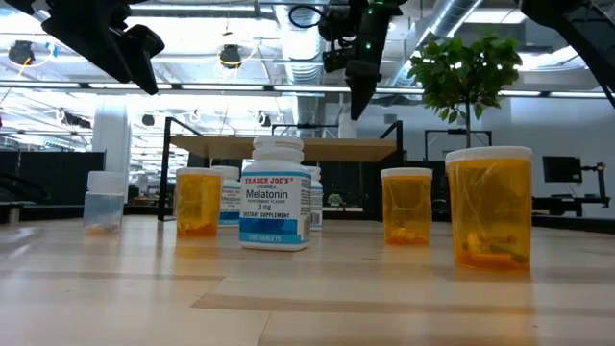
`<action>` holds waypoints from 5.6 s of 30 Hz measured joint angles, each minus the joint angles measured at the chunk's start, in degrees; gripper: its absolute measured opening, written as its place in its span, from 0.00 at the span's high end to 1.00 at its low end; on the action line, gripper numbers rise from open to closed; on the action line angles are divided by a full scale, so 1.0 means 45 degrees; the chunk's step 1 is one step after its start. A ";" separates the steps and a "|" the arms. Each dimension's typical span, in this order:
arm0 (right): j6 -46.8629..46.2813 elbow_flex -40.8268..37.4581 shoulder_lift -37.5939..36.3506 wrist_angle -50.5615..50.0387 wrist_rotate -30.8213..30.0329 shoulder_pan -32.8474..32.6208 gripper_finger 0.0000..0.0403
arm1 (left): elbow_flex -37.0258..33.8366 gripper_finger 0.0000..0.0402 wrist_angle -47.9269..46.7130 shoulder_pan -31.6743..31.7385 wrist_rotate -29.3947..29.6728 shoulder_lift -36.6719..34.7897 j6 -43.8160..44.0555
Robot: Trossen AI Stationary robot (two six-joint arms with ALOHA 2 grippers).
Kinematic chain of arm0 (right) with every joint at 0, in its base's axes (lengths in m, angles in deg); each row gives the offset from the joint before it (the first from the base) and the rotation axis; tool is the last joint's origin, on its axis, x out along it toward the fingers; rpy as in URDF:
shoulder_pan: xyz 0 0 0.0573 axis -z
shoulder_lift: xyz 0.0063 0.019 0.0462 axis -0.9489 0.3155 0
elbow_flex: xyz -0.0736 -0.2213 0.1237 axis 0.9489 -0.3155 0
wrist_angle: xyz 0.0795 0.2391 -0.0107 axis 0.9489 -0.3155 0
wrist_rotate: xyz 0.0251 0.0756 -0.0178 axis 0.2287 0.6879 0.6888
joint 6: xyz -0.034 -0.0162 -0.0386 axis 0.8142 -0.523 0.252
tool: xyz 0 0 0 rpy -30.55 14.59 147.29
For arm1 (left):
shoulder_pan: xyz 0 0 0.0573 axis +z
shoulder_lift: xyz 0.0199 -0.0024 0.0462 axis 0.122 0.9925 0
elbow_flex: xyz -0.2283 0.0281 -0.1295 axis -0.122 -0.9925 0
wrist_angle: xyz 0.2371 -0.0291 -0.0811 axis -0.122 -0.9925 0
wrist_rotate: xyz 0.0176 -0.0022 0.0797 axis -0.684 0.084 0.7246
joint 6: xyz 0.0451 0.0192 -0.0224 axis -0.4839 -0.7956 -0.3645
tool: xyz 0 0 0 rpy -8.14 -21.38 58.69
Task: Pick and place medicine bottles onto shelf by color
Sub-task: Put the bottom transparent pill bottle on the shelf aligned with the other transparent pill bottle, then put the top left white pill bottle on the shelf
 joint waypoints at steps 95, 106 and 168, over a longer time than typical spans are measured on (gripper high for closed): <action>-0.8404 -0.7511 -0.8650 -0.0412 0.0495 -0.7533 0.39 | 0.1368 0.63 0.3401 0.4772 0.0255 0.7242 0.2450; -0.8404 -0.7511 -0.8653 -0.0465 0.0495 -0.7533 0.39 | 0.4099 0.62 0.0031 0.4310 -0.0127 0.6896 0.0960; -0.8078 -0.7511 -0.8650 -0.0441 0.0495 -0.7407 0.39 | 1.1672 0.38 -0.3456 1.3831 -0.3387 0.9233 -1.1545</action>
